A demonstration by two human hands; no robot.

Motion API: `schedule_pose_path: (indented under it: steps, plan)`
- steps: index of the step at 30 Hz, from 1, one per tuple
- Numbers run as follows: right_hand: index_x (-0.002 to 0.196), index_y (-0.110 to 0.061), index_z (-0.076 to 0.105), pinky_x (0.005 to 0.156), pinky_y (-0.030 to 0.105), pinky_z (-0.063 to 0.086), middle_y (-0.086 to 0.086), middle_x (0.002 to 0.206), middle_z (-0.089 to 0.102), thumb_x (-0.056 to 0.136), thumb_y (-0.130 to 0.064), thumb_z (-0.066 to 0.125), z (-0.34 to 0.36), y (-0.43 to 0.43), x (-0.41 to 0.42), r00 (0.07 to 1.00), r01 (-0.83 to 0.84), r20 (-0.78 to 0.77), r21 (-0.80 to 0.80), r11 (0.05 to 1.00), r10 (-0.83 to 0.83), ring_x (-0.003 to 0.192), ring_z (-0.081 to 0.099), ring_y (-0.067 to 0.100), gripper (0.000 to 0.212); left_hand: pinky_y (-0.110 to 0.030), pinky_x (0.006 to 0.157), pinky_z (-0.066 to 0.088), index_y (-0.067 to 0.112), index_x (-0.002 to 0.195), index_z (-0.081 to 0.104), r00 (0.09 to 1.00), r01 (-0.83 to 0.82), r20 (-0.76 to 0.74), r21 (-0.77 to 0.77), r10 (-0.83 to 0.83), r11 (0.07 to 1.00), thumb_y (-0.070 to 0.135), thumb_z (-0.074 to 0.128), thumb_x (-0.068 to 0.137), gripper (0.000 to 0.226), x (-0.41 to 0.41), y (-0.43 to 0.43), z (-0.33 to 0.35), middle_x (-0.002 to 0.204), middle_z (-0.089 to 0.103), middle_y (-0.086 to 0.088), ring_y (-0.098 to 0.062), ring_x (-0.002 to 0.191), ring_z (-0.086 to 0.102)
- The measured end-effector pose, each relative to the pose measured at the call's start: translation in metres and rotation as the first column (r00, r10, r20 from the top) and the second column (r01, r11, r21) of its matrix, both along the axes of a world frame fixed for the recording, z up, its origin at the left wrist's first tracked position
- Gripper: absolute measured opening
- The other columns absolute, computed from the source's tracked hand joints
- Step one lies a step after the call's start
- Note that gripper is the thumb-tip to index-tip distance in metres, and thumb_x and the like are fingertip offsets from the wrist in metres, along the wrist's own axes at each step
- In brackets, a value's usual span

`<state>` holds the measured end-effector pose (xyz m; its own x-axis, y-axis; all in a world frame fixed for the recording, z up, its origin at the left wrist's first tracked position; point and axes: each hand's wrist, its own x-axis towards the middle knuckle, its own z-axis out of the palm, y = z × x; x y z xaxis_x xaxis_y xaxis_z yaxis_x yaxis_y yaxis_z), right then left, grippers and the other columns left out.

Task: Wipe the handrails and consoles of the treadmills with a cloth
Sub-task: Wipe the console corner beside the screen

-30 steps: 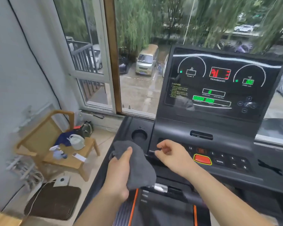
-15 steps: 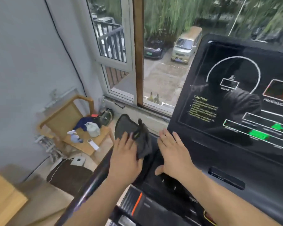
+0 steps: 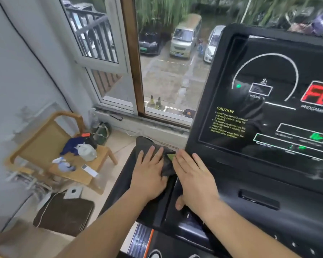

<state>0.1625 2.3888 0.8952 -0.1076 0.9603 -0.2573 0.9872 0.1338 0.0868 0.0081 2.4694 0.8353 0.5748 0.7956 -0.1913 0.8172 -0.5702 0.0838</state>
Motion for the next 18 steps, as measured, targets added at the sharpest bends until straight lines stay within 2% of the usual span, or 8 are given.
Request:
schedule_pose_path:
  steps: [3, 6, 10, 12, 15, 16, 18]
  plan:
    - [0.163, -0.013, -0.010, 0.120, 0.040, -0.023, 0.004, 0.171, -0.015, 0.062, -0.063, 0.084, 0.002, -0.002, 0.001, 0.997, 0.013, -0.074, -0.006, 1.000, -0.013, 0.154, -0.024, 0.016, 0.146, -0.048, 0.123, 0.011, 0.029, 0.152, 0.048, 0.988, 0.090, 0.129, -0.015, -0.088, 0.996, 0.042, 0.038, 0.087, 0.067, -0.034, -0.047, -0.005, 0.168, 0.027, 0.003, -0.027, 0.156, 0.022]
    - [0.164, -0.014, -0.006, 0.119, 0.038, -0.026, 0.002, 0.171, -0.016, 0.062, -0.059, 0.085, 0.002, -0.001, 0.002, 0.994, 0.005, -0.105, -0.010, 1.000, -0.006, 0.150, -0.030, 0.011, 0.144, -0.046, 0.120, 0.017, 0.025, 0.133, 0.068, 0.982, 0.183, 0.041, 0.002, -0.183, 0.983, 0.046, 0.051, 0.079, 0.060, -0.067, -0.071, -0.006, 0.160, 0.043, 0.005, -0.022, 0.151, 0.035]
    - [0.163, -0.011, 0.019, 0.119, 0.038, -0.027, 0.004, 0.172, -0.011, 0.064, -0.061, 0.084, 0.003, 0.000, 0.003, 0.996, -0.019, -0.090, -0.019, 1.000, 0.017, 0.147, -0.032, 0.010, 0.128, -0.045, 0.126, 0.016, 0.020, 0.139, 0.063, 0.986, 0.164, 0.006, 0.001, -0.164, 0.987, 0.047, 0.040, 0.083, 0.067, -0.063, -0.064, -0.001, 0.158, 0.045, 0.004, -0.021, 0.155, 0.025]
    - [0.159, -0.011, 0.032, 0.120, 0.039, -0.026, 0.006, 0.172, -0.005, 0.065, -0.061, 0.083, 0.006, -0.001, 0.002, 0.996, -0.036, -0.088, -0.031, 0.999, 0.033, 0.148, -0.031, 0.012, 0.118, -0.048, 0.124, 0.025, 0.016, 0.133, 0.067, 0.990, 0.135, -0.033, -0.021, -0.135, 0.991, 0.048, 0.044, 0.083, 0.064, -0.058, -0.071, 0.003, 0.153, 0.052, -0.001, -0.024, 0.151, 0.034]
    - [0.158, -0.013, 0.035, 0.122, 0.043, -0.024, 0.005, 0.172, 0.002, 0.067, -0.065, 0.080, 0.007, -0.003, -0.001, 0.998, -0.039, -0.049, -0.036, 0.999, 0.038, 0.154, -0.026, 0.019, 0.114, -0.047, 0.108, 0.043, 0.012, 0.120, 0.071, 0.973, 0.167, -0.158, -0.011, -0.167, 0.986, 0.047, 0.052, 0.082, 0.055, -0.055, -0.080, 0.005, 0.129, 0.067, -0.008, -0.028, 0.125, 0.054]
    - [0.159, -0.014, 0.033, 0.123, 0.044, -0.022, 0.004, 0.172, 0.004, 0.068, -0.067, 0.078, 0.007, -0.003, -0.001, 0.998, -0.048, -0.029, -0.045, 0.998, 0.047, 0.154, -0.025, 0.020, 0.114, -0.046, 0.100, 0.045, 0.011, 0.119, 0.069, 0.966, 0.190, -0.183, 0.014, -0.185, 0.982, 0.047, 0.051, 0.085, 0.053, -0.053, -0.078, 0.010, 0.123, 0.066, -0.010, -0.029, 0.116, 0.054]
    - [0.159, -0.014, 0.032, 0.124, 0.046, -0.019, 0.002, 0.171, 0.006, 0.070, -0.070, 0.076, 0.007, -0.005, 0.000, 0.999, -0.046, -0.011, -0.043, 0.998, 0.045, 0.155, -0.025, 0.022, 0.115, -0.046, 0.092, 0.040, 0.008, 0.126, 0.062, 0.947, 0.259, -0.211, 0.053, -0.243, 0.965, 0.048, 0.047, 0.094, 0.053, -0.044, -0.066, 0.017, 0.124, 0.061, -0.013, -0.032, 0.110, 0.053]
